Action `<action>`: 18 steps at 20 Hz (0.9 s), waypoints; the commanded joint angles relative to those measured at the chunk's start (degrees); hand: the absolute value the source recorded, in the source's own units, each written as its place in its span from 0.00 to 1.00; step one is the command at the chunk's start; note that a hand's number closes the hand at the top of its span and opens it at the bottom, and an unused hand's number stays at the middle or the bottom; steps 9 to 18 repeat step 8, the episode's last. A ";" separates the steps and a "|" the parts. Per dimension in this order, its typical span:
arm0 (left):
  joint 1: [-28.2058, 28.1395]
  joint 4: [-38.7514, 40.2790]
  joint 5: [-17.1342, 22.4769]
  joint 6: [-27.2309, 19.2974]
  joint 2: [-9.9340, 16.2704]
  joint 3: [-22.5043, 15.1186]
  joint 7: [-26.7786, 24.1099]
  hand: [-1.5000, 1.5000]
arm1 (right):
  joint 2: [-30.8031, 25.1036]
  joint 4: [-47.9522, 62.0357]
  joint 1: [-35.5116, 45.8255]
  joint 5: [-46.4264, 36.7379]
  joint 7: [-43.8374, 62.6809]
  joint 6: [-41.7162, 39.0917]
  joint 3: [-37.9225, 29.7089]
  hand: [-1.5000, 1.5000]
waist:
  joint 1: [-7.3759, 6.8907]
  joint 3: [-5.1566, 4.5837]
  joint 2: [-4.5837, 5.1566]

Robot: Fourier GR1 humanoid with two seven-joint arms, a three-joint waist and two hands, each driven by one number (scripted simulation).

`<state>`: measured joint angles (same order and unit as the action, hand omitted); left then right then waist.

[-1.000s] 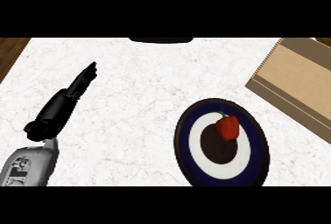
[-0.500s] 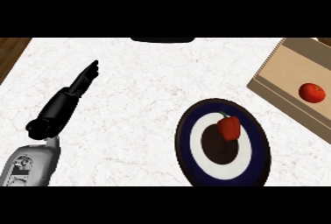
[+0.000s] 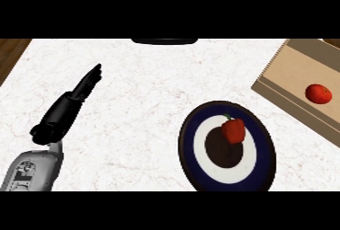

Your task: Pick the tomato from the plate and place it in the cardboard box

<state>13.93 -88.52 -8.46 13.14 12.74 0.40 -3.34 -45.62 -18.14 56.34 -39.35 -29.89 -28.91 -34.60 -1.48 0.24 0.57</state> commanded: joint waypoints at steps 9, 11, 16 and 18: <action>-0.47 -0.20 0.98 1.88 1.16 0.75 -1.41 0.50 | -8.04 8.73 -0.26 14.94 9.90 2.40 -16.93 0.00 | -1.54 0.09 0.96; -0.47 -0.20 0.98 1.88 1.16 0.75 -1.41 0.50 | -8.04 8.73 -0.26 14.94 9.90 2.40 -16.93 0.00 | -1.54 0.09 0.96; -0.47 -0.20 0.98 1.88 1.16 0.75 -1.41 0.50 | -8.04 8.73 -0.26 14.94 9.90 2.40 -16.93 0.00 | -1.54 0.09 0.96; -0.47 -0.20 0.98 1.88 1.16 0.75 -1.41 0.50 | -8.04 8.73 -0.26 14.94 9.90 2.40 -16.93 0.00 | -1.54 0.09 0.96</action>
